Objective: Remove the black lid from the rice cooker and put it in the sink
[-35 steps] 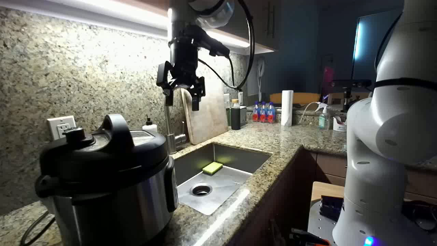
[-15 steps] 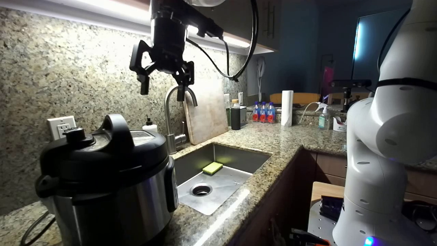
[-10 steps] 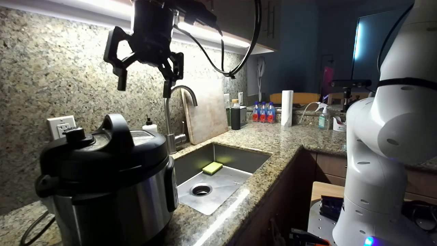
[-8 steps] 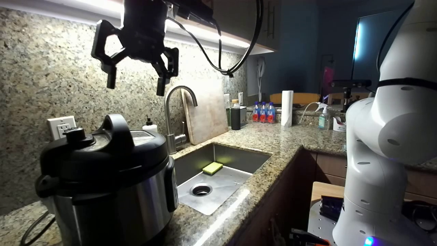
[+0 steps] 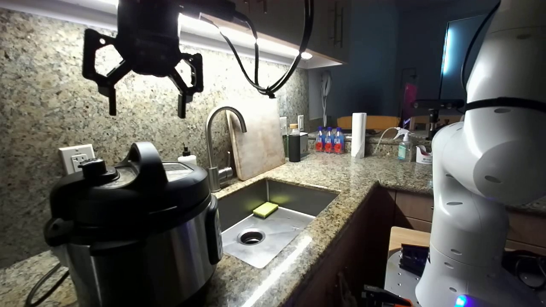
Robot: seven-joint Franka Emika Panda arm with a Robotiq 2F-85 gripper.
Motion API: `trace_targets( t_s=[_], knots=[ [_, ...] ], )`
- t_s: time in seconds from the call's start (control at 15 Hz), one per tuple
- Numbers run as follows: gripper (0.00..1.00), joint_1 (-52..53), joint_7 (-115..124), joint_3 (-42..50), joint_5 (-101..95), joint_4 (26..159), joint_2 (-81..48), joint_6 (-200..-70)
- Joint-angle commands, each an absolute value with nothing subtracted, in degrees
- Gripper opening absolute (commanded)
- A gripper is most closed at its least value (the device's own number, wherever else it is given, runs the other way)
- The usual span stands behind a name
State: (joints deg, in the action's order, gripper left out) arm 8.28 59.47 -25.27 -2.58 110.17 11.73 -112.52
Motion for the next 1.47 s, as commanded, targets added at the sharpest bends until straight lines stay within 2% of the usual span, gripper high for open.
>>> trace_targets(
  t_s=[0.0,1.4],
  knots=[
    [1.00,10.24,65.99,-24.96,-6.51,106.27,7.16,-111.45],
    [1.00,13.74,67.20,-17.07,-2.39,104.55,0.24,-110.66]
  ],
)
